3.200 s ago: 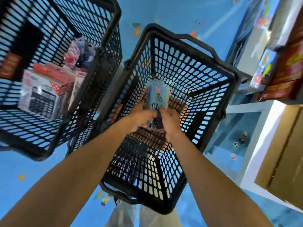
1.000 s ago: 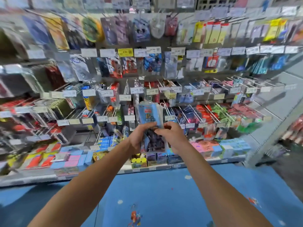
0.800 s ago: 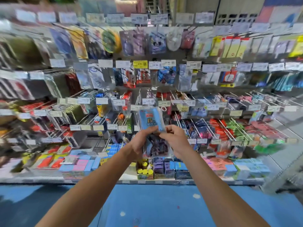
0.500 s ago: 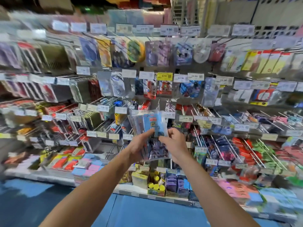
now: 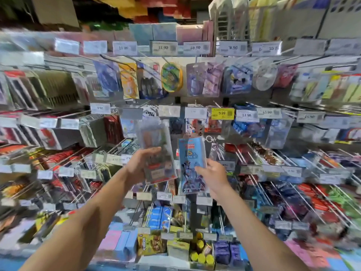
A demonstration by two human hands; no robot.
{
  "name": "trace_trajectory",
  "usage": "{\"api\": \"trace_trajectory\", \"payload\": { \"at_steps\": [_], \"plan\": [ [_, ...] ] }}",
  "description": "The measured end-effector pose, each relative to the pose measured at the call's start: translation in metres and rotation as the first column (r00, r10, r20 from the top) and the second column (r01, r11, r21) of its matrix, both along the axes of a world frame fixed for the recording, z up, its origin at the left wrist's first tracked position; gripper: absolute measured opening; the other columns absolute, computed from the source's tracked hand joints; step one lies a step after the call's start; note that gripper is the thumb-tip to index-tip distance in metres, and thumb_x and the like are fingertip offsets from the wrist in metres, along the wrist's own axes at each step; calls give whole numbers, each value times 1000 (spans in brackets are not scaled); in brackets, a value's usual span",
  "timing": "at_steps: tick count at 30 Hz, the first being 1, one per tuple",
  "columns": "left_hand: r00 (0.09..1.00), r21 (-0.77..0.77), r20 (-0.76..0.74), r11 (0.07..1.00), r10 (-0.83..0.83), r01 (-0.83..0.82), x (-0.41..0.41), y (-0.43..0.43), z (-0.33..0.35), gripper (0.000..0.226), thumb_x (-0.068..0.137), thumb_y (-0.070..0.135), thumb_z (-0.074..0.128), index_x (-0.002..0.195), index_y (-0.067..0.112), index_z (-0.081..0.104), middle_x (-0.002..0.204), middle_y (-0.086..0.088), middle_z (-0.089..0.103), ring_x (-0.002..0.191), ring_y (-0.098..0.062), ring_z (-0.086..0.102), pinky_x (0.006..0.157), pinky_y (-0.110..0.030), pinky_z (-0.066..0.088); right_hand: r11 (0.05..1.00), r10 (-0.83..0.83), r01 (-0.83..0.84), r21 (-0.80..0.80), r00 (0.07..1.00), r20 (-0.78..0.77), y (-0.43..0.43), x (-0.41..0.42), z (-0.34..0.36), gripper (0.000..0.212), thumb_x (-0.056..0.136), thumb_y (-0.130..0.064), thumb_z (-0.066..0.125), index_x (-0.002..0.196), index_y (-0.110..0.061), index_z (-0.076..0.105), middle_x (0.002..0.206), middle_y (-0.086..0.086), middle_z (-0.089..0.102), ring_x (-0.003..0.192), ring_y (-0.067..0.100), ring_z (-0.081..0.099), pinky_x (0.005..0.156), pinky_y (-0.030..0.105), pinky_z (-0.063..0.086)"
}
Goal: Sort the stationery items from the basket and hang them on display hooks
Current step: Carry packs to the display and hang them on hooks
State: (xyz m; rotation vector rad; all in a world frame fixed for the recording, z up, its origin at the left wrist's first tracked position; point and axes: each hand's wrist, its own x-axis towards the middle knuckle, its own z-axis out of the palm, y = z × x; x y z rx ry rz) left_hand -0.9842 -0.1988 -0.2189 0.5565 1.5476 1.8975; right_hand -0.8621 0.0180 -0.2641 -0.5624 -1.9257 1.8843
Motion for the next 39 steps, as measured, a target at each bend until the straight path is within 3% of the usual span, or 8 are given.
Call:
{"api": "trace_trajectory", "payload": {
  "at_steps": [7, 12, 18, 21, 23, 29, 35, 39],
  "plan": [
    [997, 8, -73, 1000, 23, -22, -73, 30, 38, 24, 89, 30, 62, 93, 21, 84, 100, -5, 80, 74, -14, 76, 58, -24, 56, 998, 8, -13, 57, 996, 92, 27, -71, -9, 20, 90, 0, 68, 101, -16, 68, 97, 11, 76, 84, 26, 73, 71, 39, 59],
    [994, 12, -97, 998, 59, -59, -107, 36, 48, 27, 85, 29, 66, 102, 17, 83, 116, -14, 76, 89, -26, 75, 81, -39, 52, 995, 78, -84, 58, 992, 101, 46, -106, -7, 24, 87, 5, 65, 96, -17, 68, 95, 10, 77, 88, 29, 73, 79, 47, 59],
    [991, 56, -130, 998, 21, -14, -130, 34, 71, 30, 90, 32, 57, 93, 19, 84, 97, -7, 79, 75, -21, 74, 67, -30, 60, 995, 88, -89, 36, 996, 27, 40, -139, 5, 33, 88, 0, 68, 97, -30, 61, 95, -13, 72, 88, 8, 69, 62, 16, 53],
    [994, 159, -109, 987, -1, 18, -138, 33, 80, 31, 91, 25, 54, 87, 15, 83, 91, -9, 80, 77, -22, 77, 63, -30, 61, 995, 95, -96, -13, 994, -60, 32, -150, 9, 35, 90, 2, 68, 114, -22, 62, 113, -1, 73, 104, 14, 68, 82, 24, 56],
    [993, 213, -119, 976, -21, 46, -142, 32, 86, 25, 88, 25, 62, 82, 14, 83, 87, -8, 79, 73, -19, 77, 58, -26, 60, 997, 71, -73, -19, 993, -93, 25, -151, 9, 31, 89, 6, 67, 116, -9, 61, 111, 9, 71, 100, 16, 67, 73, 16, 54],
    [992, 218, -56, 968, -116, 126, -150, 31, 93, 50, 57, 23, 90, 98, 6, 68, 106, -17, 64, 112, -41, 58, 113, -63, 40, 992, 120, -122, -22, 989, -91, 14, -160, 4, 39, 89, 1, 70, 117, -16, 47, 116, 0, 50, 94, -8, 59, 69, 7, 49],
    [969, 197, -54, 949, -241, 247, -151, 23, 90, 59, 39, 30, 102, 85, 6, 72, 88, -12, 73, 79, -31, 75, 74, -44, 63, 998, 6, -2, 58, 997, -74, 1, -166, 2, 41, 87, -6, 78, 101, -35, 53, 120, -10, 54, 95, -9, 60, 66, 5, 49],
    [967, 173, -44, 951, -252, 256, -152, 22, 90, 78, 35, 32, 103, 94, 4, 60, 87, -13, 71, 76, -30, 74, 71, -43, 63, 997, -19, 26, 78, 995, -93, 1, -170, 4, 30, 84, -10, 83, 97, -29, 63, 79, -27, 73, 77, -15, 66, 60, 2, 47]
  ]
}}
